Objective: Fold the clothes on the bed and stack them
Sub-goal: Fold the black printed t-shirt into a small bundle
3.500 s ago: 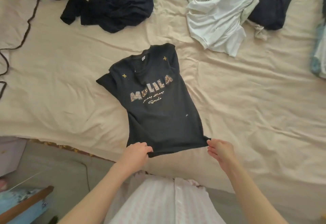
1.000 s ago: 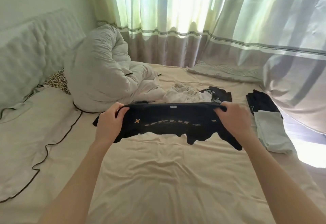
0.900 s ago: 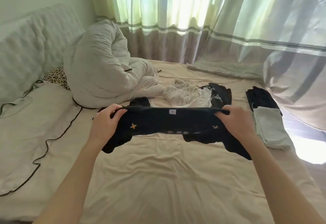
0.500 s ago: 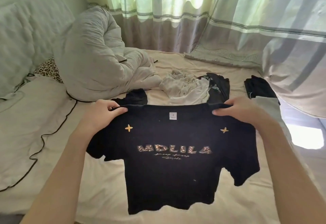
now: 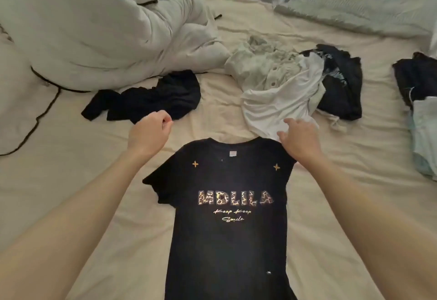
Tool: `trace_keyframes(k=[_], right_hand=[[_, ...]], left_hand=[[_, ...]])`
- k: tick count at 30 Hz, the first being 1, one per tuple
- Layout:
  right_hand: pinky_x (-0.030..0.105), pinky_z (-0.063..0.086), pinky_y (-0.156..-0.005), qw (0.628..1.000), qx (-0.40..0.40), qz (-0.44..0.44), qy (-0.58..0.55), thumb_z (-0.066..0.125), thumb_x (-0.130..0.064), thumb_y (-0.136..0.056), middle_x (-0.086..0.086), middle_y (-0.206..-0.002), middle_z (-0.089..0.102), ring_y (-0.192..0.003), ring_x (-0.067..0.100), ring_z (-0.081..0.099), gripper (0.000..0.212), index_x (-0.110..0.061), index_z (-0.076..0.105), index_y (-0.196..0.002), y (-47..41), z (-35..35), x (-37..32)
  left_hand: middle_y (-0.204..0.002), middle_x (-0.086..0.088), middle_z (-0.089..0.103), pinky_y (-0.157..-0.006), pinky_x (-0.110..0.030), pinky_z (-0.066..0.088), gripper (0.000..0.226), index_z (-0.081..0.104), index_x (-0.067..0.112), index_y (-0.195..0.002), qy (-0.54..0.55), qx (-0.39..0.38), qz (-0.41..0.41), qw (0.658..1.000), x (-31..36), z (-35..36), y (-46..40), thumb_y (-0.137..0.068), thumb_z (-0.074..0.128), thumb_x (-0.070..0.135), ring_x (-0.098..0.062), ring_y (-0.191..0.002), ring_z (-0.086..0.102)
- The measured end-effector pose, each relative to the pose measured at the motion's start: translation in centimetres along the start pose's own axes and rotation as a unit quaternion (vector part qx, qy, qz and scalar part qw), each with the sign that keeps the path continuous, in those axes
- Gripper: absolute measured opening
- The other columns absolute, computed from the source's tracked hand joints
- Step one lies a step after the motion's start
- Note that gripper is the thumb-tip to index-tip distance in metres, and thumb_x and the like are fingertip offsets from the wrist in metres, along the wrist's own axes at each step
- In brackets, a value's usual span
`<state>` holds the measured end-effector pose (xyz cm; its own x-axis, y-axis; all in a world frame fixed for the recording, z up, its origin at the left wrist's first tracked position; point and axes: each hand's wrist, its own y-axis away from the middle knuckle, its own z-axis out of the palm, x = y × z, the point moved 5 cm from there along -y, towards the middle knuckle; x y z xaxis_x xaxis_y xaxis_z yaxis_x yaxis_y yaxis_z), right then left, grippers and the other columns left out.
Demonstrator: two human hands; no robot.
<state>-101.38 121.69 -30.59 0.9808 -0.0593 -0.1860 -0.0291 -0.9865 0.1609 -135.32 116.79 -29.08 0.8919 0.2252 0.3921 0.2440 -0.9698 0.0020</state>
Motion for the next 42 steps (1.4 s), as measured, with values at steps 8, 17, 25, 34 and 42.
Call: trace_keyframes(k=[8,17,25,34,42], right_hand=[[0.041,0.013,-0.117,0.98,-0.112,-0.166,0.021,0.034,-0.041,-0.1,0.004,-0.156,0.022,-0.145,0.021,0.013,0.052,-0.021,0.027,-0.148,6.3,18.3,-6.3],[0.051,0.004,-0.115,0.946,-0.158,-0.282,0.033,0.031,-0.043,-0.1,0.003,-0.159,0.008,-0.147,0.023,0.0,0.055,-0.027,0.017,-0.15,6.3,24.2,-13.1],[0.061,0.009,-0.111,0.965,-0.126,-0.231,0.009,0.049,-0.042,-0.092,0.01,-0.156,0.022,-0.145,0.028,0.016,0.058,-0.021,0.036,-0.145,9.7,23.5,-16.2],[0.059,0.031,-0.106,0.949,-0.171,-0.261,0.045,0.063,-0.048,-0.083,0.009,-0.146,0.043,-0.136,0.028,0.037,0.062,-0.022,0.049,-0.137,16.2,26.0,-16.9],[0.027,0.002,-0.116,0.93,-0.253,-0.18,-0.196,0.033,-0.034,-0.101,-0.006,-0.152,0.029,-0.143,0.012,0.019,0.043,-0.024,0.039,-0.142,14.0,24.0,-15.6]], left_hand=[[-0.136,-0.016,0.044,-0.103,-0.044,0.038,0.061,0.038,0.009,-0.138,0.053,-0.185,-0.173,0.966,-12.5,15.0,6.9,-0.088,0.062,0.034,-0.032,-0.124,0.042],[-0.079,-0.004,0.064,-0.064,-0.033,0.049,0.017,0.063,0.01,-0.083,0.26,-0.156,-0.244,0.921,-15.7,16.5,4.5,-0.088,0.062,0.026,-0.023,-0.076,0.06],[-0.096,0.001,0.067,-0.08,-0.026,0.05,0.033,0.057,0.013,-0.111,0.446,-0.085,-0.323,0.831,-16.5,15.9,5.6,-0.085,0.067,0.031,-0.011,-0.09,0.063],[-0.084,-0.002,0.062,-0.065,-0.025,0.05,0.014,0.06,0.01,-0.098,0.392,-0.082,-0.322,0.858,-16.1,16.3,7.2,-0.087,0.065,0.017,-0.02,-0.079,0.059],[-0.073,0.001,0.059,-0.042,-0.016,0.045,0.003,0.064,0.018,-0.086,0.307,-0.095,-0.129,0.938,-8.7,12.5,4.2,-0.088,0.063,0.015,-0.008,-0.045,0.057]])
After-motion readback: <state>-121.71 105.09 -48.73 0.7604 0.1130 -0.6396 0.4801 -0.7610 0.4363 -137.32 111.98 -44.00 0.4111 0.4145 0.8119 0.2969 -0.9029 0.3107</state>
